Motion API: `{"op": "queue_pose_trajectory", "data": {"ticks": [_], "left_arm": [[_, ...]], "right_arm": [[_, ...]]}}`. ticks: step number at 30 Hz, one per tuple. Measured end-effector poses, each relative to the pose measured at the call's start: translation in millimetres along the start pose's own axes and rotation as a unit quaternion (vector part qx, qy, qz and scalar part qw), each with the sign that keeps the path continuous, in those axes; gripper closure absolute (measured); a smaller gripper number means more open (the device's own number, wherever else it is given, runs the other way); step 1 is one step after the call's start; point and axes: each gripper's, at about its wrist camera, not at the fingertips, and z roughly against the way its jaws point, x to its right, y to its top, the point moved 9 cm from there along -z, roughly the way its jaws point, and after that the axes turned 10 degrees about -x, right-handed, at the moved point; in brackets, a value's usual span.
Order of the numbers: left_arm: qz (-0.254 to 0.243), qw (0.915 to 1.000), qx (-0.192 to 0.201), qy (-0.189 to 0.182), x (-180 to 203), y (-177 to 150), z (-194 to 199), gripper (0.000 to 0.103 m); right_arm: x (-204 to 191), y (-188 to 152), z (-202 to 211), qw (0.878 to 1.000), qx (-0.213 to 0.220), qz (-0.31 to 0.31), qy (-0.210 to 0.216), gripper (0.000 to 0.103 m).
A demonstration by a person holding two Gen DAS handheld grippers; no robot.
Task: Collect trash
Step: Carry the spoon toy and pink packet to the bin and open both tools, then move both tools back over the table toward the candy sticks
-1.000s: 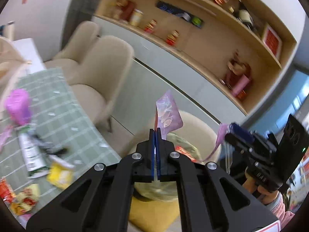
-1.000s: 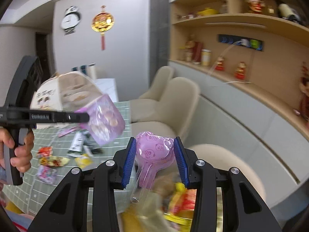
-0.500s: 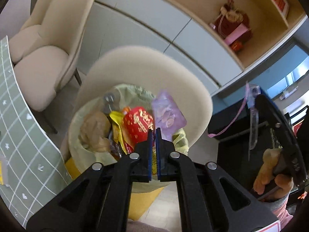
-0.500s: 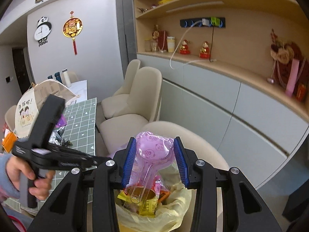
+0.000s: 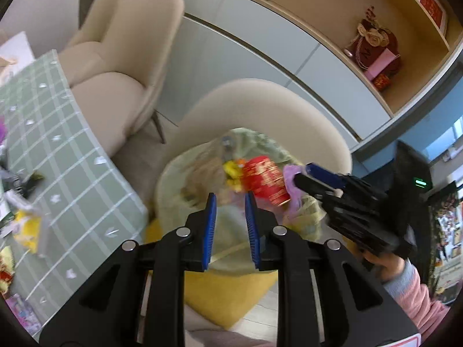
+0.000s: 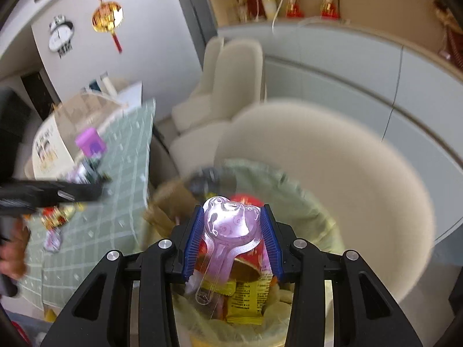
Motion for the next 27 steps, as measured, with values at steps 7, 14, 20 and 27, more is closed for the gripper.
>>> {"op": "queue_pose_trajectory", "data": {"ticks": [7, 14, 20, 27], "left_arm": [[0.03, 0.9978, 0.025, 0.054, -57.7, -41.0, 32.6, 0.083], [0.076, 0.9913, 0.036, 0.102, -119.5, -78.4, 51.7, 0.082], [0.129, 0.9842, 0.059, 0.106, -167.3, -100.8, 72.6, 0.081], [0.171, 0.9755, 0.069, 0.12, -221.1, -126.9, 92.9, 0.081]], "right_arm": [[2.9, -19.1, -41.2, 0.998, -0.051, 0.015, -0.013, 0.065], [3.3, -13.4, -37.8, 0.998, -0.049, -0.004, -0.024, 0.058], [-10.8, -9.7, -12.5, 0.998, -0.02, 0.014, -0.06, 0.049], [-64.9, 9.6, 19.4, 0.997, 0.024, 0.04, -0.062, 0.048]]}}
